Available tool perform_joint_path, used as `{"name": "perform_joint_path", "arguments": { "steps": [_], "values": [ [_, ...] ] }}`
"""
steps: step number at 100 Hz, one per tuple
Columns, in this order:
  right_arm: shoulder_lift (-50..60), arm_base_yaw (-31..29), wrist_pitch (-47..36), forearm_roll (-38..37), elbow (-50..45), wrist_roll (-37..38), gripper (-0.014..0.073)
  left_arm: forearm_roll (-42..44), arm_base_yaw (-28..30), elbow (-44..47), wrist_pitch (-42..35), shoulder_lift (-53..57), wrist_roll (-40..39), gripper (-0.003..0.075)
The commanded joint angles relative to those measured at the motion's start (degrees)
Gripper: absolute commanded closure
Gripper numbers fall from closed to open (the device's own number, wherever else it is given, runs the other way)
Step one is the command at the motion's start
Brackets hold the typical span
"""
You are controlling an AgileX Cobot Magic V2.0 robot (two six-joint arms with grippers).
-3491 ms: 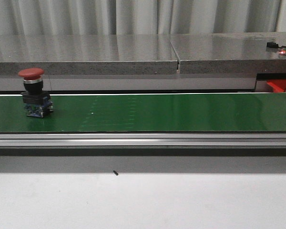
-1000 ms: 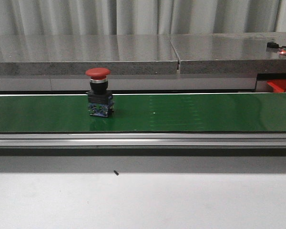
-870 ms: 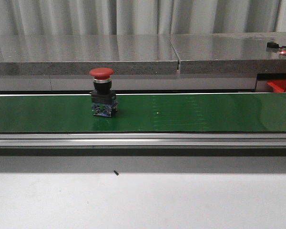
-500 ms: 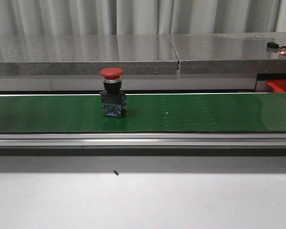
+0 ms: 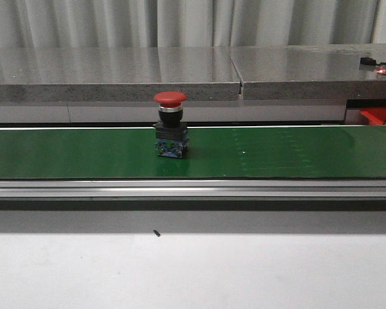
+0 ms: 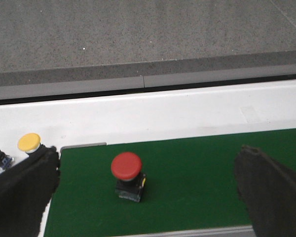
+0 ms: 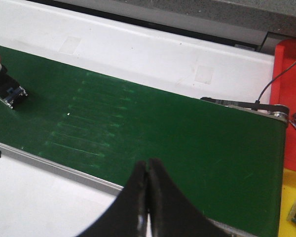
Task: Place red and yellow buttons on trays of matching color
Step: 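Lower the red button onto the belt and open the left gripper, then lower the right gripper onto the nearer red button on the belt and grasp it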
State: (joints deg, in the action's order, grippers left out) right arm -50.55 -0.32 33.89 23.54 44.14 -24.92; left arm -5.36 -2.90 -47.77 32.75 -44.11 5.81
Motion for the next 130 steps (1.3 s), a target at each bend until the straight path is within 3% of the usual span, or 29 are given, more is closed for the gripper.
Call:
{"name": "perform_joint_path", "arguments": {
  "steps": [1, 12, 19, 38, 55, 62, 69, 84, 90, 113, 130],
  "values": [
    [0.49, 0.06, -3.55, 0.75, 1.45, -0.64, 0.0662, -0.16, -0.43, 2.51, -4.86, 5.14, -0.41, 0.0080],
    [0.49, 0.06, -3.55, 0.96, 1.45, -0.64, 0.0662, -0.81, -0.43, 7.54, -4.86, 10.68, -0.41, 0.0197],
    [0.49, 0.06, -3.55, 1.44, 1.45, -0.64, 0.0662, -0.92, -0.43, 9.85, -4.98, 13.80, -0.41, 0.0315],
    [0.49, 0.06, -3.89, 5.40, 1.45, -0.64, 0.0662, -0.92, -0.43, 13.00, -5.10, 18.32, -0.41, 0.0742],
    [0.49, 0.06, -3.42, 7.32, 1.45, -0.64, 0.0654, -0.92, -0.43, 13.00, -5.10, 18.35, -0.41, 0.0741],
    [0.49, 0.06, -2.15, 7.32, 1.51, -0.64, 0.0601, -0.92, -0.43, 13.00, -5.10, 18.25, -0.41, 0.0741],
    [0.49, 0.06, -0.62, 7.32, 1.58, -0.64, 0.0477, -0.92, -0.43, 13.00, -5.10, 18.25, -0.41, 0.0741],
    [0.49, 0.06, 0.08, 7.32, 1.58, -1.30, 0.0041, -0.92, -0.43, 13.00, -5.10, 18.25, -0.41, 0.0741],
    [0.49, 0.06, 0.08, 7.32, 1.71, -2.75, -0.0075, -0.92, -0.43, 13.00, -5.10, 18.25, -0.41, 0.0741],
    [-5.17, 0.06, 3.59, 7.32, 6.27, -3.68, -0.0041, -0.92, -0.43, 13.00, -5.10, 18.25, -0.41, 0.0741],
    [-13.46, 3.25, 6.83, 6.86, 12.50, -3.68, -0.0041, -0.92, -0.43, 13.00, -5.10, 18.25, -0.41, 0.0741]
  ]
}}
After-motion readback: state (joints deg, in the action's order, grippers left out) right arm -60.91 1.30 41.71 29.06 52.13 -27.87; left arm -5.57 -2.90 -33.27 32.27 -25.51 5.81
